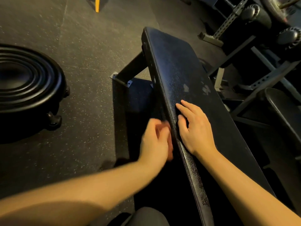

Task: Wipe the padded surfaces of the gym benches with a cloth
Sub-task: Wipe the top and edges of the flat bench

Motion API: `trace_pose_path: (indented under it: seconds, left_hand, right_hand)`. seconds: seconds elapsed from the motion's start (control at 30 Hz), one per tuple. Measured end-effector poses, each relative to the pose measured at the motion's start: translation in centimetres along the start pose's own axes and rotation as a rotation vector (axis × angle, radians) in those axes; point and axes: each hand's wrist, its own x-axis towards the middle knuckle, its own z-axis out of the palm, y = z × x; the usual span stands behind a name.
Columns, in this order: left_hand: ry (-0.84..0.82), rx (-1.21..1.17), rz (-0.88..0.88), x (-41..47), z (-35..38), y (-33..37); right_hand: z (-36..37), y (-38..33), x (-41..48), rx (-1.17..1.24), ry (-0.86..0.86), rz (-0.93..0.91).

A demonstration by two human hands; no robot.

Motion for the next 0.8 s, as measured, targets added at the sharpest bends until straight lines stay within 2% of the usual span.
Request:
trace_pose_path:
  seconds: [0.07, 0.17, 0.27, 0.37, 0.47, 0.53, 0.67, 0.73, 0.8]
  left_hand:
    - [-0.107, -0.013, -0.058, -3.1, -0.1, -0.7]
    - [0.063, 0.074, 0.064, 4.1, 0.1, 1.5]
    - [0.148, 0.158, 0.041, 11.2, -0.4, 4.2]
    - [0.111, 0.035, 0.031, 6.4, -0.1, 2.5]
    - [-0.11, -0.019, -0.105, -2.5, -0.4, 0.7]
    - [-0.035, -0.019, -0.097, -0.9, -0.5, 1.4]
    - [0.105, 0.128, 0.037, 10.2, -1.1, 5.0]
    - [0.092, 0.114, 0.073, 10.5, -1.6, 4.3]
    - [-0.006, 0.093, 0.034, 6.0, -2.2, 1.7]
  right_hand:
    - [0.0, -0.1, 0.0, -0.008, -0.001, 0.003]
    - [-0.1, -0.1, -0.1, 0.005, 0.008, 0.002]
    - [0.0, 0.0, 0.0, 0.01, -0.002, 0.003]
    - [-0.1, 0.0, 0.1, 0.027, 0.002, 0.009]
    - [0.0, 0.0, 0.0, 0.023, 0.006, 0.013]
    - [-0.1, -0.1, 0.0, 0.029, 0.004, 0.014]
    - [-0.2, 0.0, 0.1, 0.053, -0.003, 0.024]
    - [-0.2, 0.0, 0.0, 0.058, -0.007, 0.029]
    - [-0.2, -0.1, 0.1, 0.064, 0.002, 0.03]
